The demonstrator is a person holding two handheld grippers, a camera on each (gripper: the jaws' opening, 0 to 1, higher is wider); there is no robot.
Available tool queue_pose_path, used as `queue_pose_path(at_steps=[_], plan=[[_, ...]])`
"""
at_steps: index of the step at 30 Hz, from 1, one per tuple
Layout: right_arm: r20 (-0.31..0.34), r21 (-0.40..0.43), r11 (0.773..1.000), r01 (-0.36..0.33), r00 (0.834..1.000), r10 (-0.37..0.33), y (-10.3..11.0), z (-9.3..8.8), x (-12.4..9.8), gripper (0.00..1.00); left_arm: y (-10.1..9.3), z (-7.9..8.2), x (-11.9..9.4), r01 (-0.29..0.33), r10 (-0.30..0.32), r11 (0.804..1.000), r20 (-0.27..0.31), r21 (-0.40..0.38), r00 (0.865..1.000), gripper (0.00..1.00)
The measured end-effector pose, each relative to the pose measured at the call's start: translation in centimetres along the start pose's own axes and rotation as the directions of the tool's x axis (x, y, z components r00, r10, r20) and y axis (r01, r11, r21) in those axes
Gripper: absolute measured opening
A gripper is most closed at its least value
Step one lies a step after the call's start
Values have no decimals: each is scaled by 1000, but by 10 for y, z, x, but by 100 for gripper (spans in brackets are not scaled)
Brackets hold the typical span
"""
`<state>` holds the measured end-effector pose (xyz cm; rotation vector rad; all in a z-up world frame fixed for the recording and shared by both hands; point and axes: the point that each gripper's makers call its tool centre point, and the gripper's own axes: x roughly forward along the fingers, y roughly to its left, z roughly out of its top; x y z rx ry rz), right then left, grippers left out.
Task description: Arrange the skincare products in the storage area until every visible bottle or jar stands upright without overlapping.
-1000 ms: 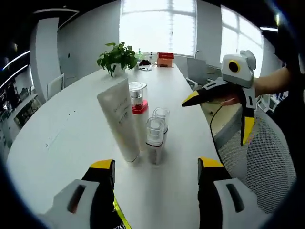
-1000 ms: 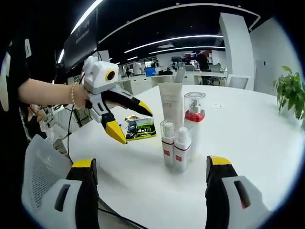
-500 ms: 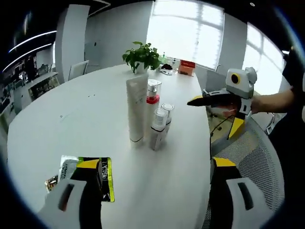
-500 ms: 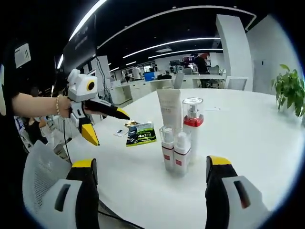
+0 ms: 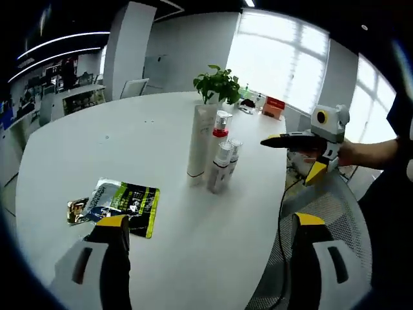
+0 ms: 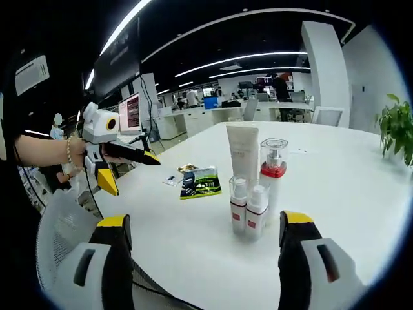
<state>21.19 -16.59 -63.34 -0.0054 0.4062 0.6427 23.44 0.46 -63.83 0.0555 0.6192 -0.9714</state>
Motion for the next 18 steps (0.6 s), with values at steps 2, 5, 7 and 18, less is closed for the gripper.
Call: queue_pose_path(at_steps=[2, 5, 7, 18], plan=[[-3, 1, 1000, 2, 1000, -2, 1, 1, -2, 94, 4, -4, -6, -16, 16, 1000, 8, -20, 1000, 99], [-1, 4, 1000, 5, 1000, -5, 2, 1, -3, 94, 5, -10, -17, -51, 52, 998, 12, -40, 999, 99], [1, 10, 1000, 5, 1000, -5, 5, 1, -5, 94, 2, -13, -23, -67, 69, 996, 26, -60, 997, 99], [-13, 10, 1000, 4, 1000, -4, 12, -4, -3, 95, 6, -25, -50, -142, 154, 977, 70, -160, 986, 99]])
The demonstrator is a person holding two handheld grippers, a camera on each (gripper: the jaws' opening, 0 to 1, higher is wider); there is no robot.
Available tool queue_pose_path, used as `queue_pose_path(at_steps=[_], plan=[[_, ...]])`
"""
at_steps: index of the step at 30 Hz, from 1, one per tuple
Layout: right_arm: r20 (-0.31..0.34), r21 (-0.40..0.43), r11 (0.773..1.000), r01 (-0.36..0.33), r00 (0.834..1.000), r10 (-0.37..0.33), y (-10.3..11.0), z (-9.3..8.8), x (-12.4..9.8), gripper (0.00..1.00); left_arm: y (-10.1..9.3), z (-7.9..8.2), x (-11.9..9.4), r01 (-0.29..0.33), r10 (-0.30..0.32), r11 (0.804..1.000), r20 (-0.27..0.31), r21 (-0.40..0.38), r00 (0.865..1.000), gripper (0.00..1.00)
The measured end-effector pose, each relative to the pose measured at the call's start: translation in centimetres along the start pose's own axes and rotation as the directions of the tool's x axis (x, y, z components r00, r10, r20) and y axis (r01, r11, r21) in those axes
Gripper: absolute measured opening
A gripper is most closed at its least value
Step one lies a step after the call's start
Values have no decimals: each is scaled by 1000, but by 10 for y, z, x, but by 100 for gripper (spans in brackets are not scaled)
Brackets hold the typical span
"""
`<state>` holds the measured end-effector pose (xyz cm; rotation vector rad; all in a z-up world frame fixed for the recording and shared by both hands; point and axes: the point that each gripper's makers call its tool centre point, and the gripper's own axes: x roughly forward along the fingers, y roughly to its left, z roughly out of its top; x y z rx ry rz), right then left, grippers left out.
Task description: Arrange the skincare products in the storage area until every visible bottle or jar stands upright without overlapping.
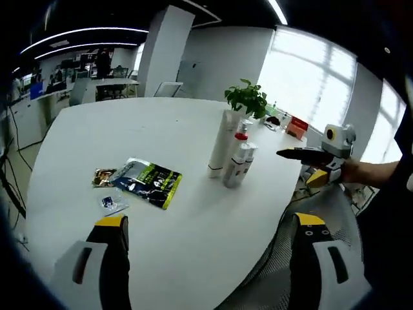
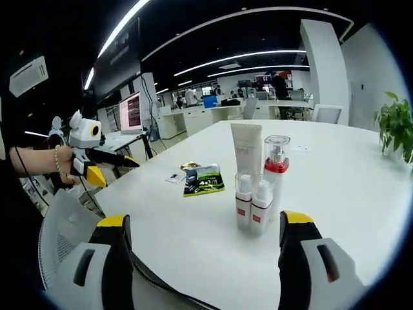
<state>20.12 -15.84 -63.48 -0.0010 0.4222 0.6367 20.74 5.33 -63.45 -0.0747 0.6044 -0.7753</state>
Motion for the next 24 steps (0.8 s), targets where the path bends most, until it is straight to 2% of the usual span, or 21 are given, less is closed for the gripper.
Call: queue_pose_path(at_steps=[4, 10, 16, 24], plan=[[1, -1, 1000, -4, 1000, 4, 0, 1, 0, 95, -1, -5, -6, -29, 29, 999, 17, -17, 999, 99], [2, -8, 1000, -8, 1000, 8, 1, 3, 0, 94, 3, -17, -10, -56, 56, 998, 1, -24, 998, 99], [3, -3, 1000, -2, 1000, 2, 2, 5, 0, 94, 6, -20, -14, -76, 76, 997, 0, -31, 997, 99], [8, -15, 1000, 2, 1000, -2, 5, 21, 1, 93, 6, -26, -13, -86, 86, 995, 2, -54, 996, 99]])
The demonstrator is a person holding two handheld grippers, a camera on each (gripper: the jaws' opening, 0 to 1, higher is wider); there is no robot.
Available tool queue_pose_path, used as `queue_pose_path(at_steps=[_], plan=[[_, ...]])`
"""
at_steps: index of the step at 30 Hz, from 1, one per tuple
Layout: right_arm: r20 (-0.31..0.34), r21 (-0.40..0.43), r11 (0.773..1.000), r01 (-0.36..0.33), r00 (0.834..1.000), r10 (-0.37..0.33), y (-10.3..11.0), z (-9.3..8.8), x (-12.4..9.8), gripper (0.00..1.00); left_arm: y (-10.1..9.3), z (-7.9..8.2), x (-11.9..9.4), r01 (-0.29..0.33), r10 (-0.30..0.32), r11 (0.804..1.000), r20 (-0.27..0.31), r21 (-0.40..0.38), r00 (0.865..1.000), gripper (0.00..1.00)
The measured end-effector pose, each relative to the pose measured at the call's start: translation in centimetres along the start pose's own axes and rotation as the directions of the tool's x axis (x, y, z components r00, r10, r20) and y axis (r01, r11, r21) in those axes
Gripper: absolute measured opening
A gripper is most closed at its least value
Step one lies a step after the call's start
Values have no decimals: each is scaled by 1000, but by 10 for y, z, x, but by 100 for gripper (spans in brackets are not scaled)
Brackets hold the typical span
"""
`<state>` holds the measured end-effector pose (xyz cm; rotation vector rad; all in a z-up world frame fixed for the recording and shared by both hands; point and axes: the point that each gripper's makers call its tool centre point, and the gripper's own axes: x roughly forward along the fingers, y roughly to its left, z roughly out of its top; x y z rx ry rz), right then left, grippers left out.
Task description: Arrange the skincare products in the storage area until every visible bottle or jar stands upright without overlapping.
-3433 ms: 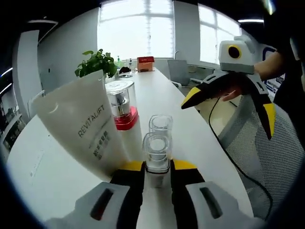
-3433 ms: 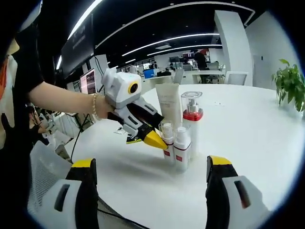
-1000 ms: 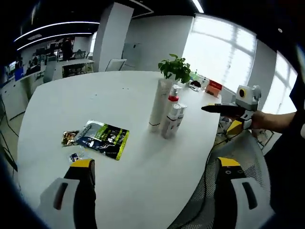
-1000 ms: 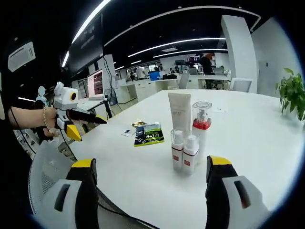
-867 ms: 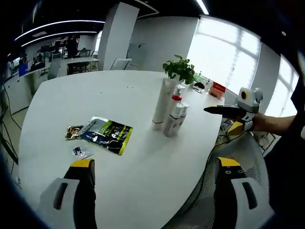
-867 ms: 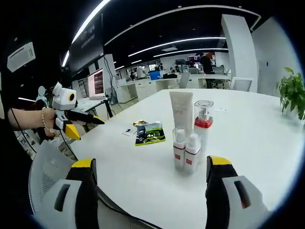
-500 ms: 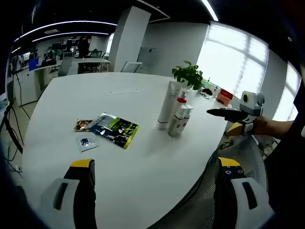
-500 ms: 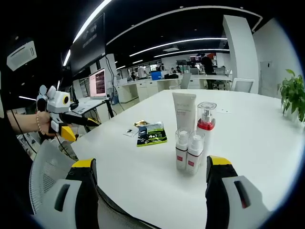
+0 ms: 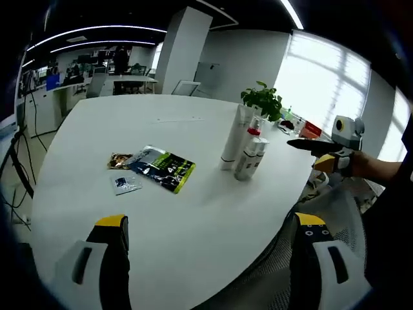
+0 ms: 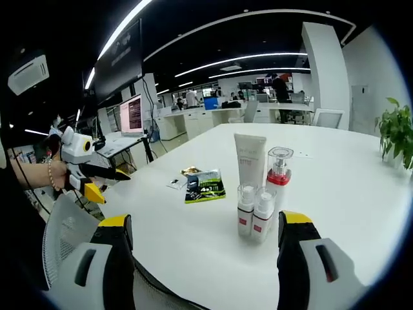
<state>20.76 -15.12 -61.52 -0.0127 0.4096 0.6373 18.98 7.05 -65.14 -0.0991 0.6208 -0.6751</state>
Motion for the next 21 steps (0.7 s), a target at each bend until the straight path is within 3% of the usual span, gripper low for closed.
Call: queue_pose_path(at_steps=[8, 13, 21], plan=[[-6, -64, 997, -34, 999, 34, 12, 23, 11, 92, 3, -6, 2, -7, 7, 1000, -10, 4, 1000, 99], [-54, -117, 991, -63, 997, 57, 26, 34, 23, 87, 5, -7, 3, -6, 6, 1000, -7, -1, 1000, 99], [-92, -196, 967, -165, 984, 150, 60, 56, 53, 88, 5, -12, 6, 16, -16, 1000, -26, 4, 1000, 99]])
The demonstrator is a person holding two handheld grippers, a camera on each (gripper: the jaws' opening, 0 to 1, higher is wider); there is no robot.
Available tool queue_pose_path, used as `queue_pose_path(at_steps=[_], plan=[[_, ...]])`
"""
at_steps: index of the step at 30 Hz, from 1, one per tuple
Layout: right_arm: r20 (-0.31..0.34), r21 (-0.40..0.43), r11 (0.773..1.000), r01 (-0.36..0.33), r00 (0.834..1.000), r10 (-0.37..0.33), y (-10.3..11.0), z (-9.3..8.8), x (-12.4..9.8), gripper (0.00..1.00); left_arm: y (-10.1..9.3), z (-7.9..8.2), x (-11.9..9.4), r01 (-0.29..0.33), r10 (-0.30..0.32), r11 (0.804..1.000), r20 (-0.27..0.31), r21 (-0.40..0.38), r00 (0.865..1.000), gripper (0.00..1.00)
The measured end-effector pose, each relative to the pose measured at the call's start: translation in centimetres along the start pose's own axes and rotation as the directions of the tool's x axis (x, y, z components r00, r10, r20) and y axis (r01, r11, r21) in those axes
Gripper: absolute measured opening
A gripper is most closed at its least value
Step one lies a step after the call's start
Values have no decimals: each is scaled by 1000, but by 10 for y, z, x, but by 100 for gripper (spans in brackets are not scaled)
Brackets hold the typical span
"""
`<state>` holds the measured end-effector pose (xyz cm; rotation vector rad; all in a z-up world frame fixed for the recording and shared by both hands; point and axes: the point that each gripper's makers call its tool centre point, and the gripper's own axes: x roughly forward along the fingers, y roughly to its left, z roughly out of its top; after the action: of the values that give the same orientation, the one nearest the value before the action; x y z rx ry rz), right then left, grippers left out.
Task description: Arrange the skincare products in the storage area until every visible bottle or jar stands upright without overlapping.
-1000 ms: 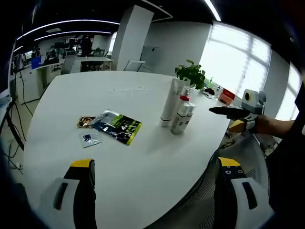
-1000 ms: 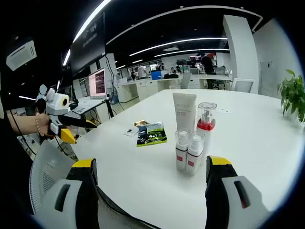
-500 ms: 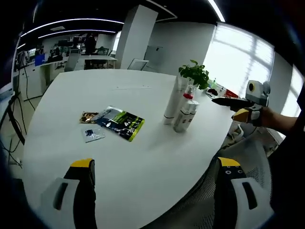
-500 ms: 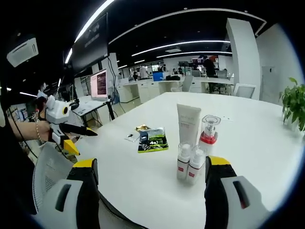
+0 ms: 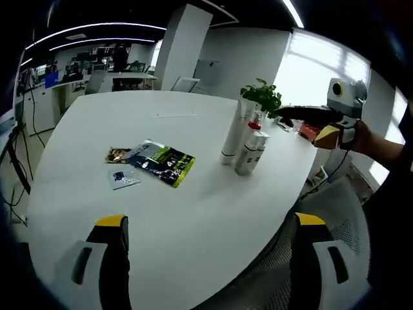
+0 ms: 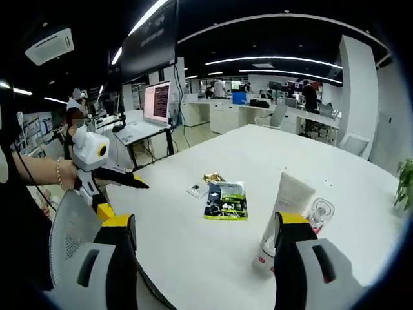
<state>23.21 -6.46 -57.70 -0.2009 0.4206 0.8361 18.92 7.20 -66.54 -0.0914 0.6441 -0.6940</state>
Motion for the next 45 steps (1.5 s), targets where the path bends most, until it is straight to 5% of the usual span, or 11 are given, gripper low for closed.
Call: queue_pose_path(at_steps=[10, 22, 45], plan=[[-101, -2, 997, -76, 992, 75, 6, -8, 61, 91, -8, 4, 2, 27, -27, 1000, 10, 7, 1000, 99], [-165, 37, 997, -72, 983, 77, -6, -14, 123, 99, -17, 18, 1, 41, -43, 999, 50, 33, 998, 99], [-383, 97, 995, 21, 924, 18, -39, -80, 212, 96, 0, 14, 14, 39, -39, 999, 23, 2, 999, 92]])
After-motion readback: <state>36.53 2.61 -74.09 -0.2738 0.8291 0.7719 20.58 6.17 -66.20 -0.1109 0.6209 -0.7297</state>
